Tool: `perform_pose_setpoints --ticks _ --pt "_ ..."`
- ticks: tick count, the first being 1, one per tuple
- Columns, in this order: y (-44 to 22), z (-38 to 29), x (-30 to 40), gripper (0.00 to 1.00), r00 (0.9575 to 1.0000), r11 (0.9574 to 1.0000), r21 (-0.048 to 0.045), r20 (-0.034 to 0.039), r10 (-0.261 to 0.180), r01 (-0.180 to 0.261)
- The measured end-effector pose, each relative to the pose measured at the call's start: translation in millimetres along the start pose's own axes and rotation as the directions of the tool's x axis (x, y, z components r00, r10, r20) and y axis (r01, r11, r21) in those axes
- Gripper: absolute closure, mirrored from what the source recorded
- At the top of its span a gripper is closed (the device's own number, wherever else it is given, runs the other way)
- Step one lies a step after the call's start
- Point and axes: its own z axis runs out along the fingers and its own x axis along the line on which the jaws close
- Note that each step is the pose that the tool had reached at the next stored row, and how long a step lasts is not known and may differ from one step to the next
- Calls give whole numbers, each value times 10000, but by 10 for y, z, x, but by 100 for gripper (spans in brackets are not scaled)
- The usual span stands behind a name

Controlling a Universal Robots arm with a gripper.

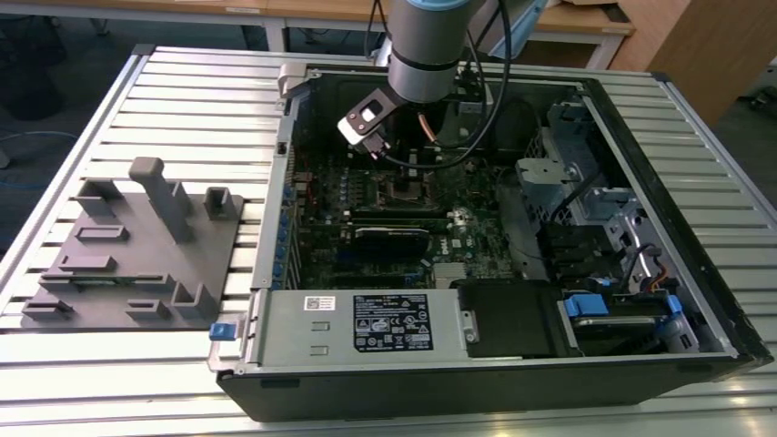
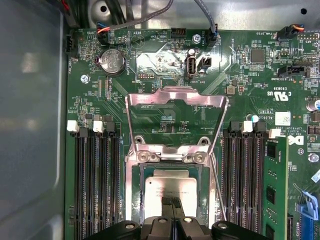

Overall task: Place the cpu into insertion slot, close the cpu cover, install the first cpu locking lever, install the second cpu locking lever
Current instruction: 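Place the cpu into insertion slot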

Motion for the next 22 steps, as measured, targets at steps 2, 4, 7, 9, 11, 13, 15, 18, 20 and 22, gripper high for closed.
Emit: perform_pose_setpoints --ticks 2,4,7,9,11,13,15,18,20,22 --pt "0 0 0 90 10000 10000 10 0 0 0" --pt "0 0 0 90 10000 10000 21 0 1 -1" --pt "0 0 0 90 10000 10000 35 0 1 -1" --pt "0 0 0 90 10000 10000 46 0 1 -1" --pt "0 0 0 90 10000 10000 56 -1 1 -1" --pt "0 0 0 90 10000 10000 67 0 1 -1" --pt "0 0 0 90 10000 10000 77 0 1 -1" --pt "0 0 0 90 10000 10000 92 0 2 -2" --pt "0 0 0 90 10000 9999 103 0 2 -2" --pt "0 0 0 90 10000 9999 113 0 2 -2"
